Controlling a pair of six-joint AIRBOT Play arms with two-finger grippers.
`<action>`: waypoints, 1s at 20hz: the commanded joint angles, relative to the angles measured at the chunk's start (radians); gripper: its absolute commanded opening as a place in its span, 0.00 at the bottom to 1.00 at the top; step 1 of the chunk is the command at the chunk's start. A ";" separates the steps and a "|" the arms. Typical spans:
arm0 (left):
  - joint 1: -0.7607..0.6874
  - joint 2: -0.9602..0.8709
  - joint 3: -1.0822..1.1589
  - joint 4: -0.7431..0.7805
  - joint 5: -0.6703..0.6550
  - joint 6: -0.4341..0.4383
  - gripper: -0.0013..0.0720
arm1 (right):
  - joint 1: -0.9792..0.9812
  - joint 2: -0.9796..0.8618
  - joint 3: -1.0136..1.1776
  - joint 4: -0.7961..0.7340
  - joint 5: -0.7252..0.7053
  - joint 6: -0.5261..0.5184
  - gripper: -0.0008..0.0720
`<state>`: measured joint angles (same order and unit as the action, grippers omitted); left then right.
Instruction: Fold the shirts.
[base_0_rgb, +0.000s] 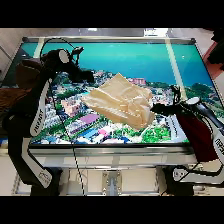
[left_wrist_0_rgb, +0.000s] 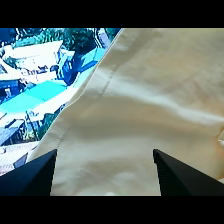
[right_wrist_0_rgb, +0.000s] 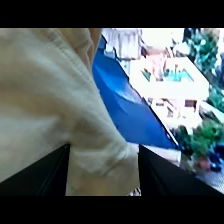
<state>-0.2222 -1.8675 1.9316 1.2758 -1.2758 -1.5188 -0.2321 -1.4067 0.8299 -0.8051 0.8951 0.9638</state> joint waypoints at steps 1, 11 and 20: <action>0.004 0.000 -0.003 0.004 0.017 0.004 0.98 | -0.001 -0.031 0.001 0.098 -0.067 -0.073 0.71; 0.004 0.000 -0.003 0.008 0.002 0.006 0.98 | 0.001 -0.082 0.001 0.283 0.115 -0.179 0.06; 0.058 -0.056 -0.005 0.116 -0.187 0.034 0.97 | -0.097 0.082 0.001 0.414 0.248 -0.219 0.06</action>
<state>-0.1856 -1.8942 1.9274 1.3754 -1.3624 -1.4883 -0.2794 -1.3979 0.8307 -0.4202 1.0893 0.7441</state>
